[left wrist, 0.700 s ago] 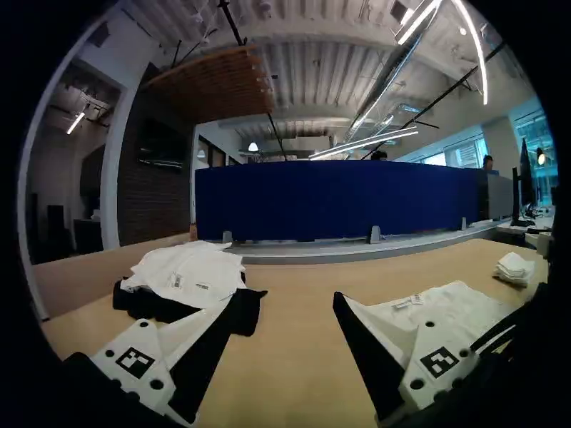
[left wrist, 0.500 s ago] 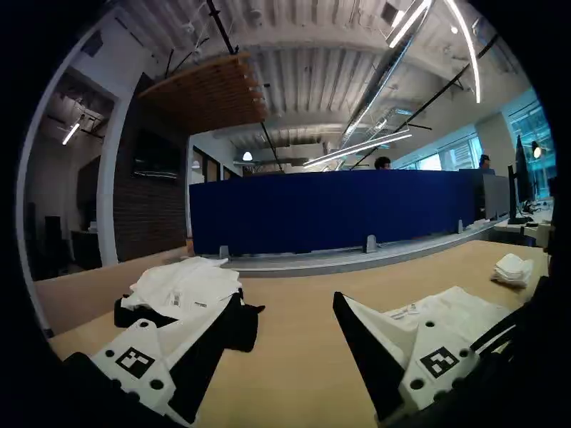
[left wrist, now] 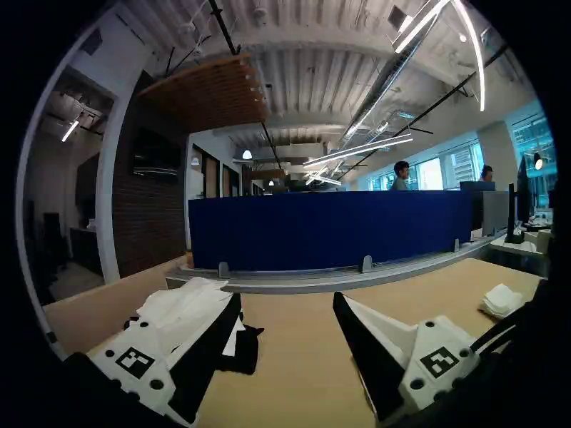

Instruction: Fold towel

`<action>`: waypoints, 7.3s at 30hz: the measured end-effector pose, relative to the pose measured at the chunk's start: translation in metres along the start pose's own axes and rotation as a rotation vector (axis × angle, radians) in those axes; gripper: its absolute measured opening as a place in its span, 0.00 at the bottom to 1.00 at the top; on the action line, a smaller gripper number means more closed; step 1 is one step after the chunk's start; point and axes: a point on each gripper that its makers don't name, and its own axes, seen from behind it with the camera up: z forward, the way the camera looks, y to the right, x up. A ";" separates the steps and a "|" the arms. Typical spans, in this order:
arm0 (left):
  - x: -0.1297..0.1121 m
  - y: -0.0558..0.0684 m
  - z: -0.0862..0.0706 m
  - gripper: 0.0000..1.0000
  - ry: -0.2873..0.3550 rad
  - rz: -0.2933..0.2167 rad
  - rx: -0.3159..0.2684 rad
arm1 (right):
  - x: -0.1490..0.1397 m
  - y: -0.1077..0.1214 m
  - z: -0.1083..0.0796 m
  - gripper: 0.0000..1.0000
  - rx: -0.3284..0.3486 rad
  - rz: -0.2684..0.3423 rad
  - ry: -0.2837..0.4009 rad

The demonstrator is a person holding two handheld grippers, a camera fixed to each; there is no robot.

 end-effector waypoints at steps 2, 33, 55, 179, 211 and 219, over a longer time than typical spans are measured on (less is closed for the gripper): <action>0.015 -0.001 0.000 0.95 0.001 -0.001 0.000 | 0.017 -0.001 -0.002 1.00 0.000 -0.004 0.002; 0.074 0.054 -0.006 0.96 -0.195 0.159 -0.329 | 0.058 -0.059 -0.017 1.00 0.317 -0.205 -0.260; -0.006 0.093 -0.029 0.96 -0.366 0.254 -0.537 | -0.003 -0.091 -0.044 1.00 0.517 -0.353 -0.444; -0.243 0.137 -0.085 0.06 -0.825 0.356 -0.710 | -0.239 -0.100 -0.105 0.12 0.643 -0.308 -0.842; -0.146 0.133 -0.091 0.06 -0.777 0.243 -0.655 | -0.122 -0.110 -0.108 0.12 0.651 -0.266 -0.707; -0.125 0.134 -0.106 0.06 -0.786 0.223 -0.658 | -0.098 -0.111 -0.117 0.12 0.662 -0.258 -0.699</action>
